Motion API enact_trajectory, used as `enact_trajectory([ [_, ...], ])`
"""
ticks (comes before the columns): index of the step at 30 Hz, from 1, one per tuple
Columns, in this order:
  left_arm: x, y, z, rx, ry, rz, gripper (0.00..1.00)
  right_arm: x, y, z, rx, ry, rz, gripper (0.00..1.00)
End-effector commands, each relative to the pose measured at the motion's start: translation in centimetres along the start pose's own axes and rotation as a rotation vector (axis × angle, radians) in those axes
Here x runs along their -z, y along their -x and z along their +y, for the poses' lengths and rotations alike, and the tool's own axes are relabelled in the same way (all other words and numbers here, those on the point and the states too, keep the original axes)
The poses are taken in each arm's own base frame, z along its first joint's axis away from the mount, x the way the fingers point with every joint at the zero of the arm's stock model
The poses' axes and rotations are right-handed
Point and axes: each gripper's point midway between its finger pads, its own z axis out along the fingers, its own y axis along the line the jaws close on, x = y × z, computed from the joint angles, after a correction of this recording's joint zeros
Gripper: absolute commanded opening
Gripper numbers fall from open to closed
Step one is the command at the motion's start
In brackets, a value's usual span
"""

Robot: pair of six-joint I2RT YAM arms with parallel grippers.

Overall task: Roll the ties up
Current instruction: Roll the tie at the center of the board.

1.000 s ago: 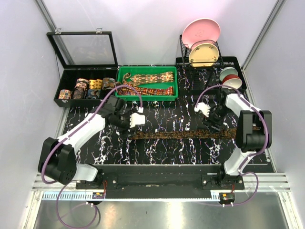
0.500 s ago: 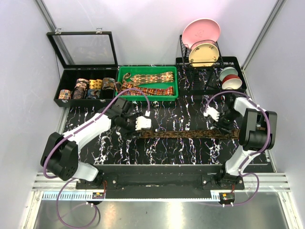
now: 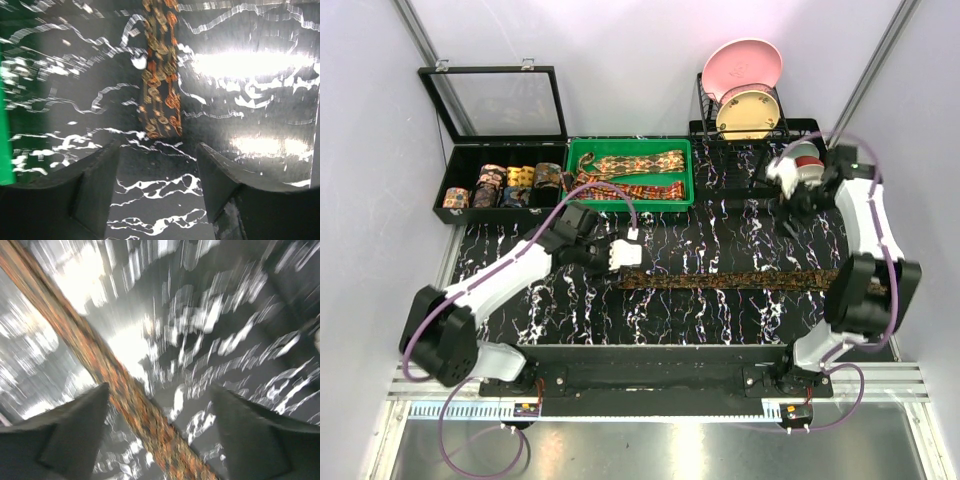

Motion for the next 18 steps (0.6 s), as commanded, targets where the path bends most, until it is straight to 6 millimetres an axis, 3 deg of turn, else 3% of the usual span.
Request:
enact_trajectory([
  [1, 3.3, 5.6, 1.7, -0.080, 0.149, -0.191, 0.73, 7.4, 12.8, 3.7, -0.090, 0.045, -0.464, 0.95],
  [3, 4.5, 7.2, 2.5, -0.094, 0.207, -0.245, 0.78, 9.1, 16.2, 5.1, -0.273, 0.159, -0.609, 1.00],
  [4, 5.5, 8.3, 3.0, -0.098, 0.242, -0.279, 0.83, 9.4, 17.7, 4.3, -0.277, 0.166, -0.690, 1.00],
  [5, 5.8, 8.9, 3.0, -0.069, 0.248, -0.306, 0.84, 9.7, 18.5, 5.0, -0.412, 0.254, -0.716, 1.00],
  [6, 6.1, 9.9, 3.0, -0.063, 0.237, -0.343, 0.85, 10.2, 19.5, 6.4, -0.421, 0.386, -0.755, 1.00],
  [7, 6.0, 10.3, 2.9, -0.046, 0.215, -0.355, 0.86, 9.2, 20.3, 6.2, -0.421, 0.464, -0.781, 1.00],
  [8, 6.3, 11.1, 3.0, -0.054, 0.199, -0.370, 0.86, 8.4, 20.8, 6.9, -0.598, 0.561, -0.726, 1.00],
  [9, 5.4, 10.4, 2.5, -0.025, 0.149, -0.343, 0.84, 7.2, 21.2, 7.3, -0.655, 0.592, -0.688, 1.00],
  [12, 3.8, 7.9, 2.7, 0.024, 0.137, -0.251, 0.75, 2.5, 22.4, 10.9, -0.765, 0.657, -0.562, 1.00],
  [13, 3.4, 7.3, 2.7, 0.011, 0.141, -0.233, 0.72, 0.7, 22.8, 13.3, -0.733, 0.691, -0.556, 1.00],
  [14, 2.5, 5.9, 2.2, 0.005, 0.135, -0.209, 0.68, 0.0, 23.1, 14.4, -0.839, 0.739, -0.522, 1.00],
  [15, 2.1, 5.6, 2.5, -0.009, 0.148, -0.207, 0.64, -2.4, 21.9, 15.6, -0.909, 0.775, -0.481, 0.95],
  [16, 1.6, 5.1, 2.3, -0.016, 0.142, -0.197, 0.60, -3.0, 22.9, 17.0, -0.859, 0.815, -0.508, 0.90],
  [17, 1.3, 4.7, 2.5, -0.027, 0.144, -0.191, 0.53, -4.0, 22.7, 17.8, -0.938, 0.848, -0.465, 0.80],
  [18, 0.5, 3.8, 2.5, 0.001, 0.140, -0.166, 0.49, -6.3, 21.4, 18.8, -1.002, 0.875, -0.397, 0.60],
])
